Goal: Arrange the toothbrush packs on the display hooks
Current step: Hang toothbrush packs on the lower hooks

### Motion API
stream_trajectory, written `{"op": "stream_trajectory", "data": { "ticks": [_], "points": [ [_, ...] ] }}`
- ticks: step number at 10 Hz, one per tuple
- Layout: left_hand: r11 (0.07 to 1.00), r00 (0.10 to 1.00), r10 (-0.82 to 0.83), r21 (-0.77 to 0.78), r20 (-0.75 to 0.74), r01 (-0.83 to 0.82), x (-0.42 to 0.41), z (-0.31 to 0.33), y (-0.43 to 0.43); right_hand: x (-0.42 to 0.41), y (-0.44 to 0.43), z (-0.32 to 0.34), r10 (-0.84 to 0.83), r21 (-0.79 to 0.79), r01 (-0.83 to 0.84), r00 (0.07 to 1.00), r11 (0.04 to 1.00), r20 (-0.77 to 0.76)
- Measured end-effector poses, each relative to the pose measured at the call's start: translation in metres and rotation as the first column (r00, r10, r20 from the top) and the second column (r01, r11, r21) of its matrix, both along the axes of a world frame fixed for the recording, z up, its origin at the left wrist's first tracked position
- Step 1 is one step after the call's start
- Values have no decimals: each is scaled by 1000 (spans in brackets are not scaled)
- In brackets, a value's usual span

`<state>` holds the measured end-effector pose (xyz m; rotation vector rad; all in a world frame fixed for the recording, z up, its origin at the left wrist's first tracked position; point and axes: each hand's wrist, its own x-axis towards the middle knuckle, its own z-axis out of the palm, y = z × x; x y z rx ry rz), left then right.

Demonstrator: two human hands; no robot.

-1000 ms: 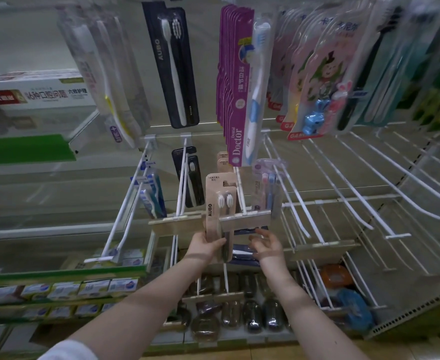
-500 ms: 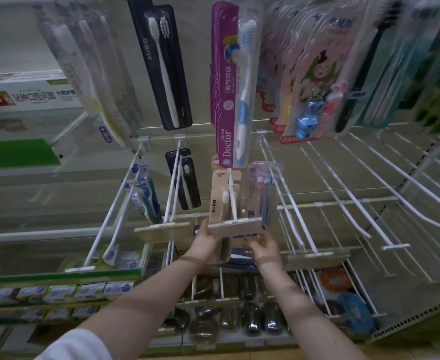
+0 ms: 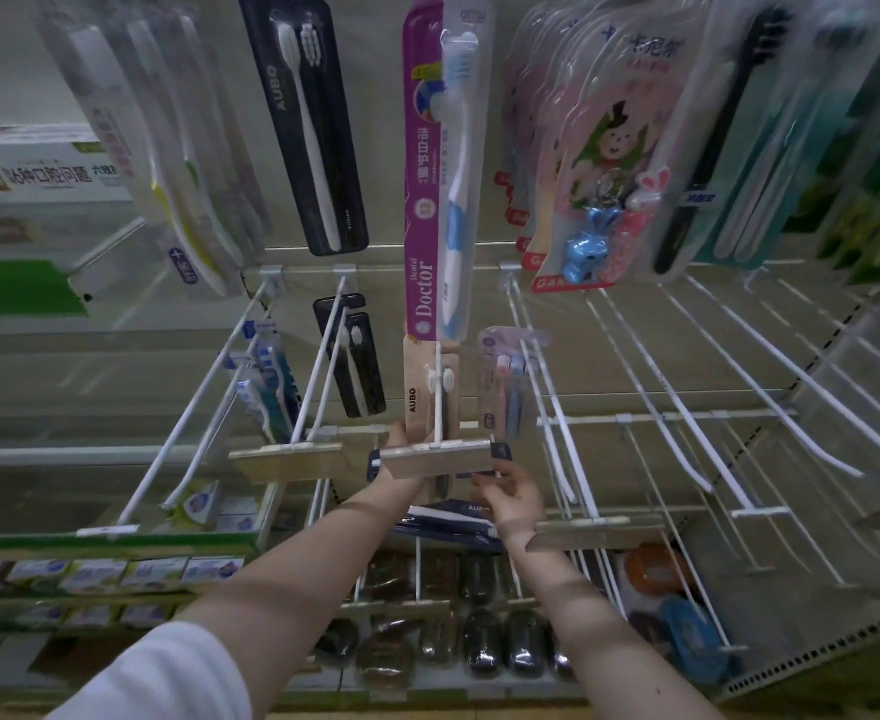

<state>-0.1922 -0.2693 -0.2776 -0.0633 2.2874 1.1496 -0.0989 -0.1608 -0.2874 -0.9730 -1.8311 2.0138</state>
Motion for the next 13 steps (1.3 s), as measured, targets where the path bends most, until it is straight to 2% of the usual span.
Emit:
{"op": "stream_trajectory", "data": {
  "ticks": [1, 2, 3, 4, 5, 6, 7, 9, 10, 11, 13],
  "points": [
    [999, 999, 33, 35, 35, -34, -10, -25, 1, 2, 2, -2, 15, 0, -15, 1000, 1000, 5],
    [994, 995, 84, 65, 50, -87, -5, -21, -2, 4, 1, -3, 25, -9, -25, 1000, 1000, 3],
    [974, 989, 142, 171, 29, -145, -5, -26, -2, 5, 2, -6, 23, -25, -23, 1000, 999, 4],
    [941, 980, 175, 307, -92, -140, -1, -25, -1, 8, 1, -7, 31, -33, -32, 999, 999, -6],
    [939, 976, 178, 317, -128, -130, 7, -29, -10, 10, 0, -6, 34, -13, -33, 999, 999, 43],
    [953, 976, 183, 267, -122, -145, 17, -36, -18, 15, 1, -5, 77, -116, -75, 997, 990, 15],
    [970, 975, 185, 183, -121, -161, 29, -44, -22, 23, -5, -8, 120, -51, -116, 990, 992, 80],
    [995, 983, 88, 70, -164, -77, 43, -65, -38, 30, -23, -31, 111, -19, -109, 983, 994, 149],
    [999, 981, 32, 21, -192, -29, 41, -68, -46, 29, -29, -37, 57, -164, -35, 990, 986, 132],
    [1000, 970, -3, -13, -244, -1, 38, -68, -51, 27, -35, -41, 1, -343, 46, 991, 938, 134],
    [997, 960, -75, -50, -271, 64, 25, -68, -65, 10, -49, -56, -156, -562, 271, 957, 781, 246]
  ]
}}
